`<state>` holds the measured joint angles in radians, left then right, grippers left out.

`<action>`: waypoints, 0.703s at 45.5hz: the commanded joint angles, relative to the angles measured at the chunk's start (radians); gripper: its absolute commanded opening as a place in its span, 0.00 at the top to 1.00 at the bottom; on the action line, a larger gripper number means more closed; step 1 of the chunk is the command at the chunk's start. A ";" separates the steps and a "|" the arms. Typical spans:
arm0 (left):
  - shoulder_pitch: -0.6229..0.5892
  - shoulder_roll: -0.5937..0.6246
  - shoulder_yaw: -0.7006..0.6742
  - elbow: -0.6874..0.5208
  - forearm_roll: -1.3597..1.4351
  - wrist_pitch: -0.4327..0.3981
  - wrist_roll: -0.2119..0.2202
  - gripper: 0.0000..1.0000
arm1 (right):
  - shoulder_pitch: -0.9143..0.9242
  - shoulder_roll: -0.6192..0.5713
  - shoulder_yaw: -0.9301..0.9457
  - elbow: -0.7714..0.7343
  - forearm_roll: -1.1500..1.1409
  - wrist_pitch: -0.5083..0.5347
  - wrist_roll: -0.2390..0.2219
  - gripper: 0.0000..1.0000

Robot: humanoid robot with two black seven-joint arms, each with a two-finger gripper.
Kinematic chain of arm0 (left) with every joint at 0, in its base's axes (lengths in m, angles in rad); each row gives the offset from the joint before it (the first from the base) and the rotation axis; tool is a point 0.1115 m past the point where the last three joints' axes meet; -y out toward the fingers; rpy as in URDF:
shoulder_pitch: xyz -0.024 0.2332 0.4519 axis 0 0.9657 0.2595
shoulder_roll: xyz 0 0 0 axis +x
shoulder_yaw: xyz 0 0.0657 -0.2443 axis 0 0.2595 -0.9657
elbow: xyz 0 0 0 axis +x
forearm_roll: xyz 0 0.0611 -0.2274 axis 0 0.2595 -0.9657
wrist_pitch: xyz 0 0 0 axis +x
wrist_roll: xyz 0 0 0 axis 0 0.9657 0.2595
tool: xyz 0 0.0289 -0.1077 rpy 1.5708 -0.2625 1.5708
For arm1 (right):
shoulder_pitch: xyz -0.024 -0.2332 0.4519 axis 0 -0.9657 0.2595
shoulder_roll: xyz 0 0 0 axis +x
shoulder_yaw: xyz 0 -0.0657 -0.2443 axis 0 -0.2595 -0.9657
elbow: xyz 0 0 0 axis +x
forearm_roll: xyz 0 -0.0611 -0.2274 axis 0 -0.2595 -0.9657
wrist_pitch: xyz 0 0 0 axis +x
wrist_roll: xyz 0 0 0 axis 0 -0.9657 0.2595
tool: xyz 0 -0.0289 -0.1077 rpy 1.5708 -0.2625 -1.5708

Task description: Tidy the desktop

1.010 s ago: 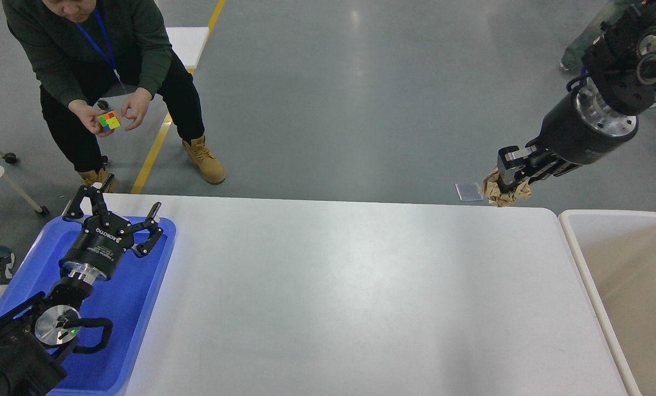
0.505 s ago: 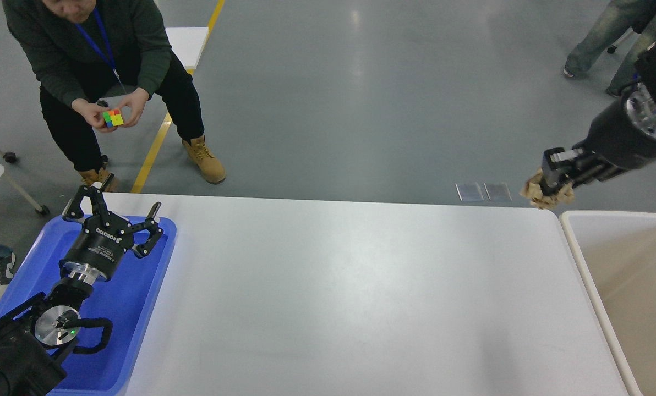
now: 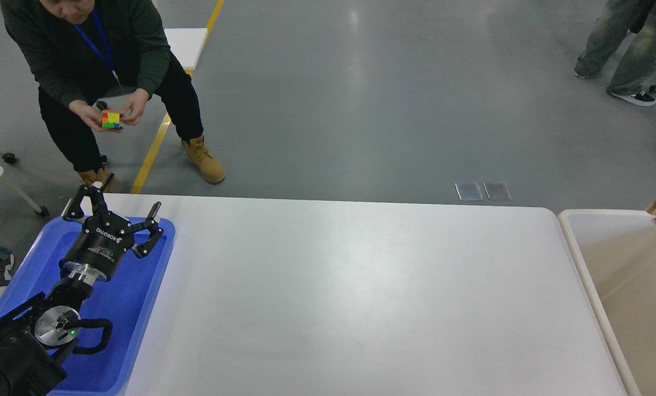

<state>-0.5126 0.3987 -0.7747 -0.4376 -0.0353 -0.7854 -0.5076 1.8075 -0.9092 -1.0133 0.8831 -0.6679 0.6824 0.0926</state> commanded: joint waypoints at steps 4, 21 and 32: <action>0.000 0.000 0.000 0.000 0.000 0.000 0.000 0.01 | -0.243 -0.057 0.070 -0.176 0.001 -0.064 -0.001 1.00; 0.000 0.000 0.000 0.000 0.000 0.000 0.000 0.01 | -0.609 0.022 0.249 -0.354 0.020 -0.263 -0.002 1.00; 0.000 0.000 0.000 0.000 0.000 0.000 0.000 0.01 | -0.841 0.136 0.329 -0.475 0.140 -0.412 -0.004 1.00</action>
<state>-0.5123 0.3988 -0.7747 -0.4371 -0.0353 -0.7854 -0.5079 1.1861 -0.8627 -0.7629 0.5203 -0.6086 0.3981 0.0908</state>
